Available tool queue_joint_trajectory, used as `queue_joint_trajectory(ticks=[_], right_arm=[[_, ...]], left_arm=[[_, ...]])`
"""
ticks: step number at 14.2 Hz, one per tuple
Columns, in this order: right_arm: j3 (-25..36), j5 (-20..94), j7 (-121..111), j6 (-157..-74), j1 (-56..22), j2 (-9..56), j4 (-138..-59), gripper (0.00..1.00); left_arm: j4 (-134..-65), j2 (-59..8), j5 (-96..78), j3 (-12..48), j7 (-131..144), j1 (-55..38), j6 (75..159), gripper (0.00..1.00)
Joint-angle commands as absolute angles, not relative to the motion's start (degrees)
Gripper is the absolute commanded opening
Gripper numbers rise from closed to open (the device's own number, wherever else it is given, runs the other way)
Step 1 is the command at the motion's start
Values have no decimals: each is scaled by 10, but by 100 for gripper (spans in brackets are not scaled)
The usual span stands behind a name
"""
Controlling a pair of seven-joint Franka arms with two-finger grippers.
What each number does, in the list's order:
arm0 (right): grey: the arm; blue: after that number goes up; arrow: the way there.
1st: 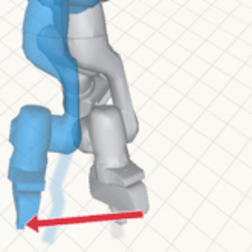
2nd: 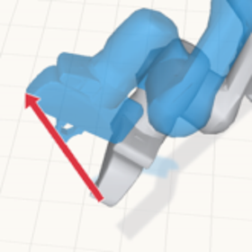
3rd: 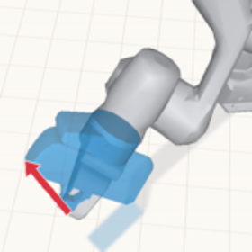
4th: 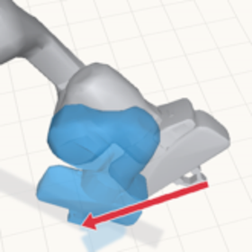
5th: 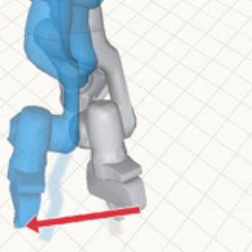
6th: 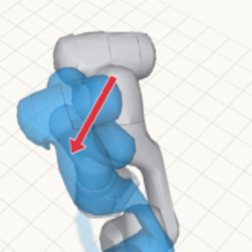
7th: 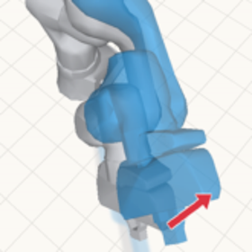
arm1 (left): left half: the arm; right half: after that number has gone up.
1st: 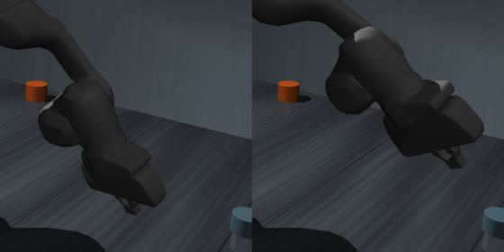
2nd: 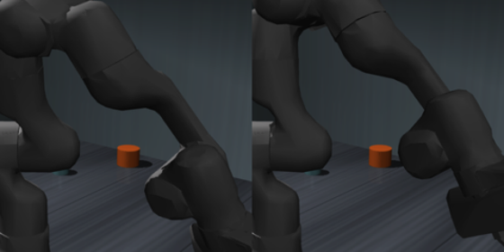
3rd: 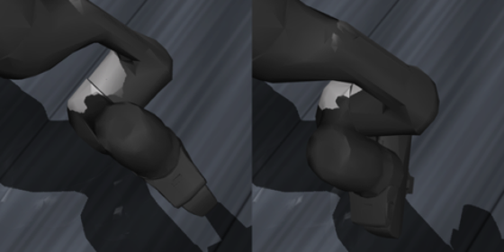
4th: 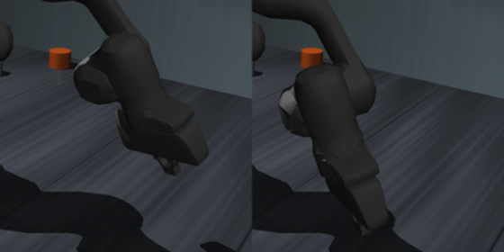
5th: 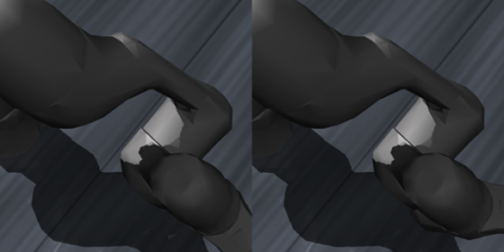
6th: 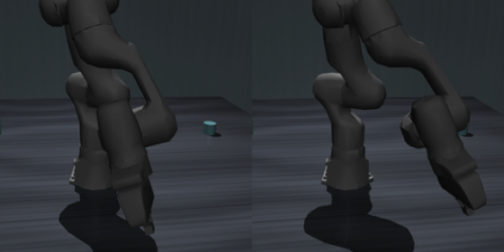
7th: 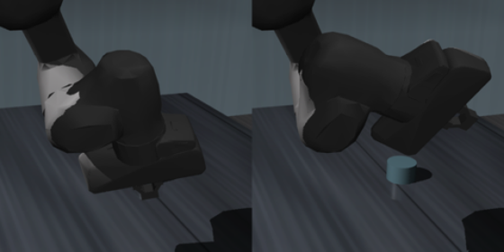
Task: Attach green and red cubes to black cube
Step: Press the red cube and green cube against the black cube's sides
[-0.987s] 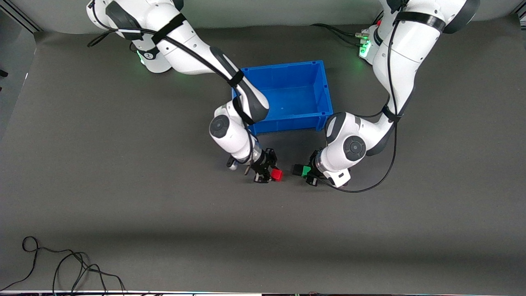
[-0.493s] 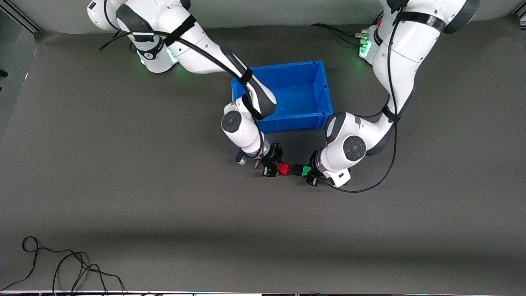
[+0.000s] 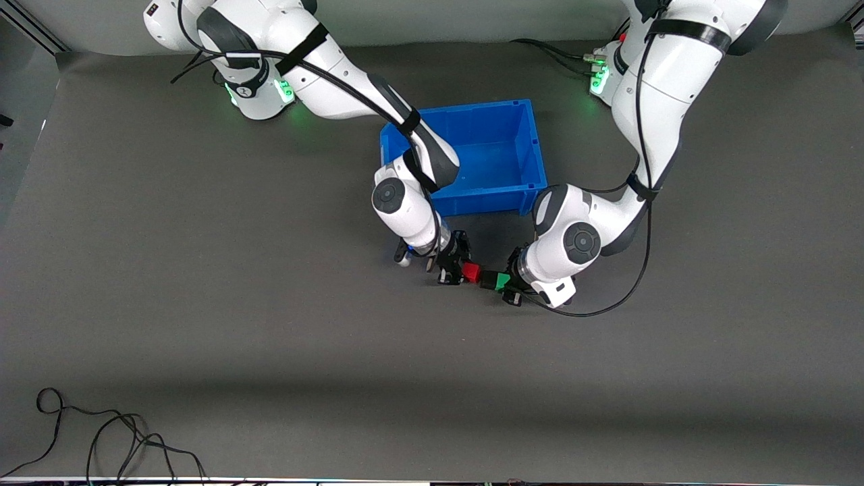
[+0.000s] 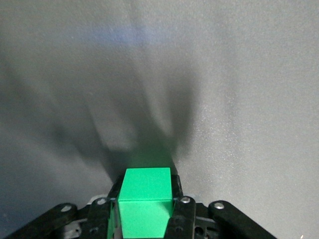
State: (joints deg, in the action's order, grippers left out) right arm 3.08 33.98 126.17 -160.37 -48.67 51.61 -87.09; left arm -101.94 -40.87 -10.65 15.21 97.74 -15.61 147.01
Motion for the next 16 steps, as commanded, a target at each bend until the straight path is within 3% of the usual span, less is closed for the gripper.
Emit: queue_joint_trajectory(ticks=[1, 13, 15, 16], right_arm=[[40, 334, 1276, -1608, -497, 542, -835, 31], [49, 332, 1275, -1608, -494, 548, -827, 32], [49, 333, 1275, -1609, -494, 548, -827, 45], [49, 333, 1275, -1610, -494, 548, -827, 63]], left_arm=[[-997, -436, -105, 141, 1002, -176, 1481, 0], [-994, -439, -104, 141, 1002, -177, 1481, 0], [-994, -440, -104, 141, 1002, -177, 1481, 0], [-994, -440, -104, 141, 1002, -177, 1481, 0]])
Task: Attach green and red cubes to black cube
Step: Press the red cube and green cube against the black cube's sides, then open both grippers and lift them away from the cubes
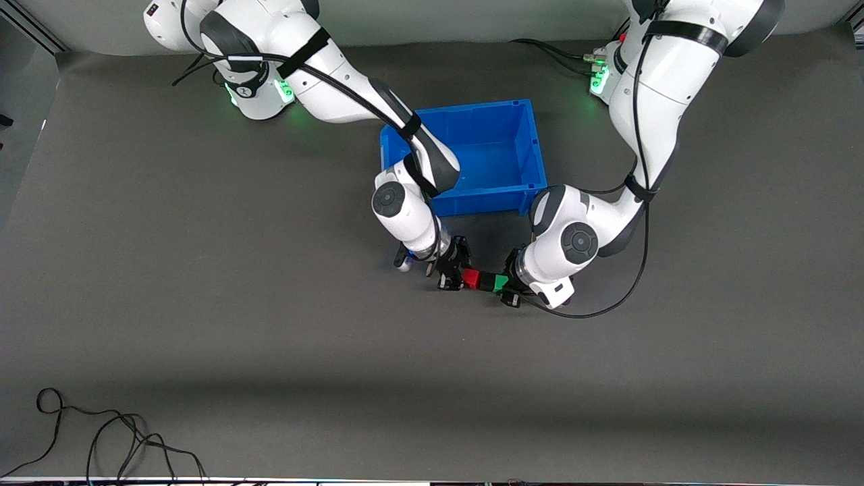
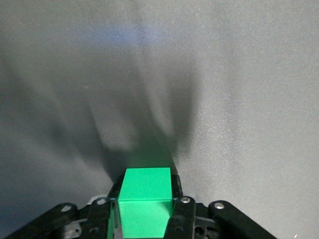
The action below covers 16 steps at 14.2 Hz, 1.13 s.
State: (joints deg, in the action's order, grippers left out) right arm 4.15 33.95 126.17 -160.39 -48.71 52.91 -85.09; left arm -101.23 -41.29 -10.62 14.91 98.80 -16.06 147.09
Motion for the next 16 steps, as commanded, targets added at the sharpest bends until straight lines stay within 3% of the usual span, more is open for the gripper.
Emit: queue_joint_trajectory(ticks=[1, 4, 5, 6, 7, 12, 16], right_arm=[[49, 333, 1276, -1615, -494, 547, -827, 99], [50, 331, 1274, -1622, -493, 546, -827, 100], [50, 331, 1273, -1622, -490, 542, -828, 100], [53, 326, 1269, -1619, -488, 538, -829, 100], [69, 310, 1267, -1612, -488, 535, -830, 100], [109, 235, 1232, -1449, -481, 479, -828, 100], [154, 234, 1114, -1292, -470, 404, -831, 100]], left_arm=[[-994, -440, -104, 141, 1002, -176, 1481, 0], [-994, -440, -104, 141, 1002, -176, 1481, 0], [-994, -440, -104, 141, 1002, -176, 1481, 14], [-995, -442, -103, 141, 1002, -176, 1481, 85], [-995, -441, -101, 138, 1002, -176, 1480, 100], [-994, -418, -91, 129, 1001, -167, 1457, 100], [-986, -332, -47, 120, 970, -145, 1311, 100]])
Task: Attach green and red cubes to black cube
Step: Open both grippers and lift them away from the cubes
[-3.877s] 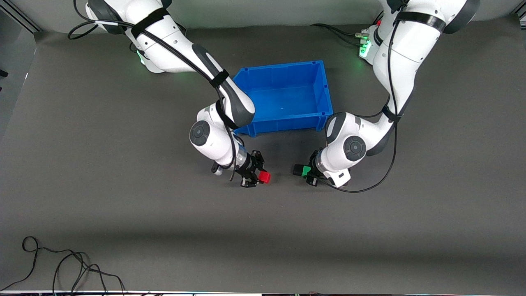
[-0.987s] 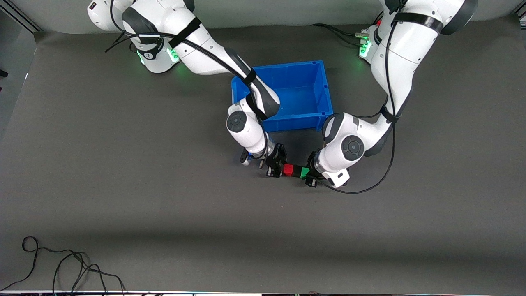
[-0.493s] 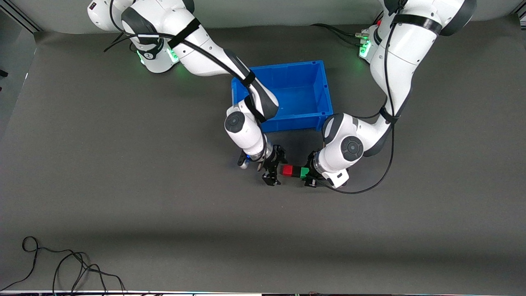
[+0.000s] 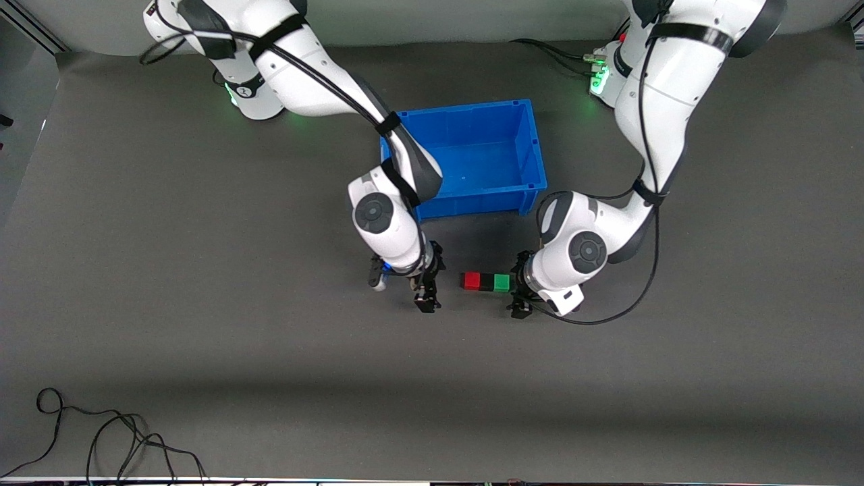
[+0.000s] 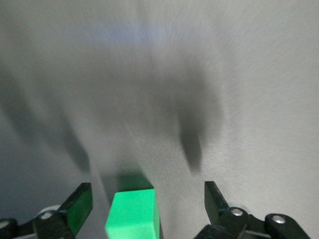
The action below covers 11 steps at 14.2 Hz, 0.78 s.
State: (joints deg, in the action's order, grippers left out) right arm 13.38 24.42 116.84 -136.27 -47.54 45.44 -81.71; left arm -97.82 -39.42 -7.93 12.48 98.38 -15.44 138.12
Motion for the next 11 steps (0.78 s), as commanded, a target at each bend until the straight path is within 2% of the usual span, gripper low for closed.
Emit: queue_joint_trajectory(ticks=[1, 5, 9, 11], right_arm=[[169, 234, 1081, -1255, -470, 384, -832, 100], [253, 233, 915, -1083, -472, 305, -836, 100], [333, 221, 768, -962, -474, 230, -841, 100], [359, 184, 675, -927, -473, 195, -842, 100]], left_arm=[[-985, -308, -40, 121, 952, -133, 1279, 100], [-986, -211, -43, 125, 832, -77, 1121, 100], [-986, -121, -44, 124, 680, -27, 986, 100], [-986, -82, -44, 122, 574, -1, 931, 100]])
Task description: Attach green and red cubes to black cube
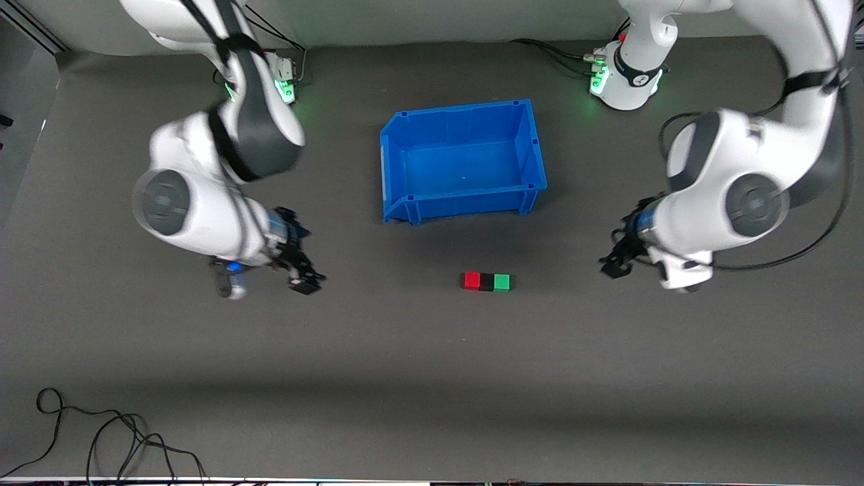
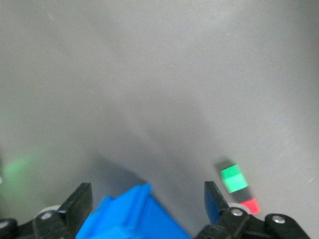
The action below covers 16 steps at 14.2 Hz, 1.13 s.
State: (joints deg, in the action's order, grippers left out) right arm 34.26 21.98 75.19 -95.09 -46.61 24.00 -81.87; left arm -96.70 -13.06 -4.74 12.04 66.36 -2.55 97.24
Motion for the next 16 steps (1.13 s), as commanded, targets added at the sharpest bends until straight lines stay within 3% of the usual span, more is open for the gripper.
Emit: queue_joint_trajectory(ticks=[1, 4, 8, 11, 14, 16], right_arm=[[360, 157, 628, -914, -468, 177, -842, 100], [316, 92, 508, -895, -394, 114, -855, 100], [162, -1, 351, -894, -227, 35, -895, 100], [76, -6, 220, -893, -106, 4, -913, 100], [69, -7, 111, -895, -72, -3, -911, 100], [79, -7, 49, -896, -73, -5, -910, 100]], left_arm=[[-987, -65, -44, 122, 516, 17, 909, 100], [-990, -20, -37, 120, 364, 54, 877, 100], [-993, 9, 18, 120, 129, 83, 875, 100], [-993, 18, 25, 121, 63, 91, 895, 100], [-1013, 37, 25, 122, 63, 88, 909, 98], [-1070, 72, 25, 123, 64, 87, 946, 96]])
